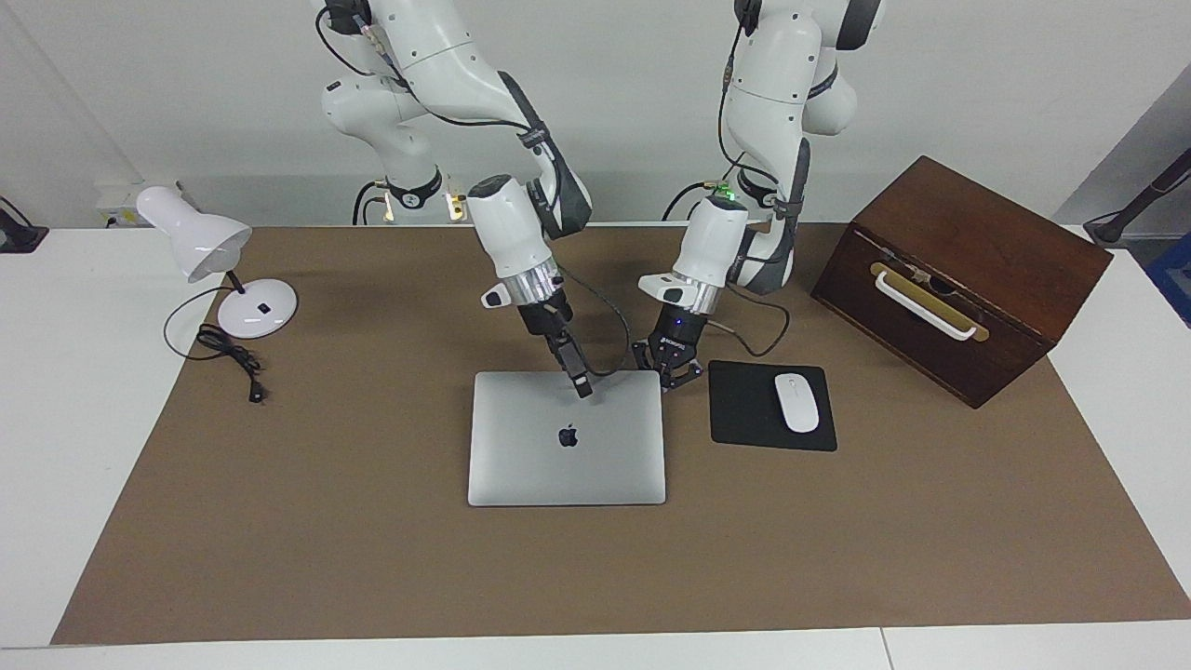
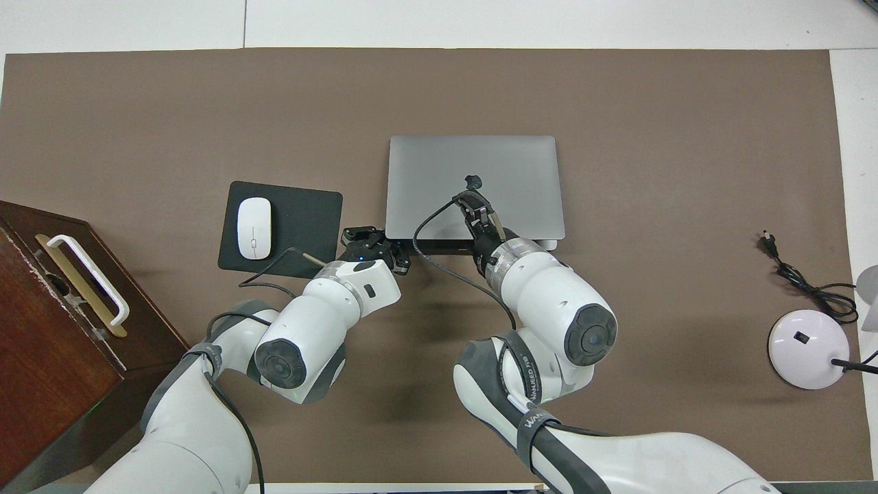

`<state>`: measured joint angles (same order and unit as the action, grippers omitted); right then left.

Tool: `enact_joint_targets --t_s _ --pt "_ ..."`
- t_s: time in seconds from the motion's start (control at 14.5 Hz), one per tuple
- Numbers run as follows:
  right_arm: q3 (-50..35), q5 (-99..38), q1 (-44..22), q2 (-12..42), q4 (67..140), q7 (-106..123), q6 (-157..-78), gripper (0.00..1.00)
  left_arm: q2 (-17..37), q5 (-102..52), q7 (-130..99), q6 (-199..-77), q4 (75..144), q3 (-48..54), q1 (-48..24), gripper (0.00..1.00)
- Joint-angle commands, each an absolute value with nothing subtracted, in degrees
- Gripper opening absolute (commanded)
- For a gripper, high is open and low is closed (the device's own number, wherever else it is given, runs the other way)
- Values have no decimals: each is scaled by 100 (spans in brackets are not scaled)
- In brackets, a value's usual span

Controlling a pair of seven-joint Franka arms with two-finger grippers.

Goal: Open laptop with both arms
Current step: 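Grip the front edge of the laptop lid with the right gripper, then lift the lid up and away from the robot with the right gripper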

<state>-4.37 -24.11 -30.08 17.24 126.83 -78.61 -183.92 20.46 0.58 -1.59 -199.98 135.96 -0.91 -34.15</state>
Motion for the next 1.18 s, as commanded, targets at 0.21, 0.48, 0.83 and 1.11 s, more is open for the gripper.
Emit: enact_joint_targets --t_s 0.21,0.48,0.83,1.11 --pt "-378 -2522 -2962 1758 12314 -7717 -17886 100 2390 132 -176 -20074 13421 -141 -3498 0" --pt "-360 -2461 -2883 1758 12147 -7620 -17641 100 2391 132 -176 -20074 13421 -141 -3498 0" --pt "-194 -2382 -2813 1687 11594 -7620 -16666 100 2391 132 -167 -20074 13421 -141 -3498 0" --pt "61 -2093 -2778 1687 11102 -7620 -15954 100 2391 132 -167 -20074 13421 -141 -3498 0"
